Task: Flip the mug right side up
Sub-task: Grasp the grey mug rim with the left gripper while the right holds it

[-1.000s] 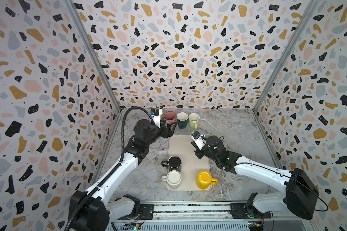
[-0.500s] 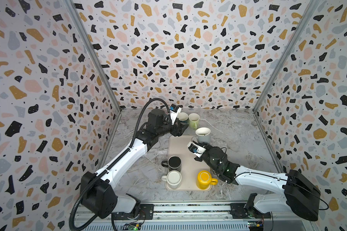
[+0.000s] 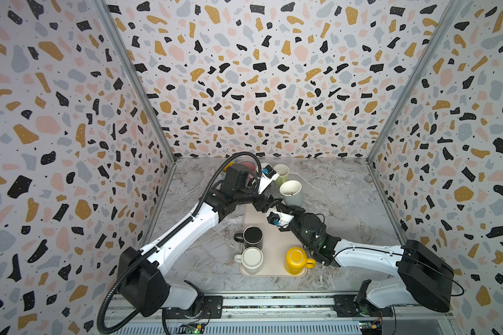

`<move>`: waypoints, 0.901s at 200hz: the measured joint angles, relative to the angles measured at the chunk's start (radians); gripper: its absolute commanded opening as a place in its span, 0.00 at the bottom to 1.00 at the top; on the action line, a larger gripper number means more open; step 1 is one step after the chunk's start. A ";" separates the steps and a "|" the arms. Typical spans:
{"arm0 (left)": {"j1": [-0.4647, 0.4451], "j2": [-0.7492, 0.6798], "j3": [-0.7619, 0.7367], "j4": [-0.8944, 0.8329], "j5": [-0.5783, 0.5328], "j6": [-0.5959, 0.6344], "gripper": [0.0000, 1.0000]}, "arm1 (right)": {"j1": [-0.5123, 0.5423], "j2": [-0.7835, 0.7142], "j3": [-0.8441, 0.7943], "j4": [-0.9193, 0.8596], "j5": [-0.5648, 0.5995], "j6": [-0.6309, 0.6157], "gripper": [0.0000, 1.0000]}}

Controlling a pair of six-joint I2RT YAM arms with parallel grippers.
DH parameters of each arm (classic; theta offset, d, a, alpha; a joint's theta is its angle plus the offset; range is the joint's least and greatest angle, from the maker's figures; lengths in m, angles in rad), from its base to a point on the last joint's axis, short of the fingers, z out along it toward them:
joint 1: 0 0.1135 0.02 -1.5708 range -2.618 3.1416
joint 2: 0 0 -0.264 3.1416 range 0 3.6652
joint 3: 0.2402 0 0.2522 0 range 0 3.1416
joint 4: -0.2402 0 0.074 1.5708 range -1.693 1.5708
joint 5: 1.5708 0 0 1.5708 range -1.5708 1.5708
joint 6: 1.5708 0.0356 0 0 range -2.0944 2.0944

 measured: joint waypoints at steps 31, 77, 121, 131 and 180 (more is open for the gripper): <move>-0.005 0.000 0.000 -0.009 0.006 0.024 0.76 | 0.007 0.002 0.000 0.050 0.008 -0.037 0.00; -0.005 0.000 0.000 -0.010 0.021 0.029 0.75 | 0.023 0.010 0.000 0.094 0.010 -0.077 0.00; -0.006 0.000 0.000 -0.010 0.047 0.029 0.70 | 0.037 0.028 0.000 0.133 0.011 -0.103 0.00; -0.006 0.000 0.000 -0.010 0.050 0.029 0.69 | 0.038 0.030 0.000 0.139 0.011 -0.107 0.00; -0.007 0.000 0.000 -0.009 0.069 0.029 0.59 | 0.044 0.031 0.000 0.153 0.011 -0.124 0.00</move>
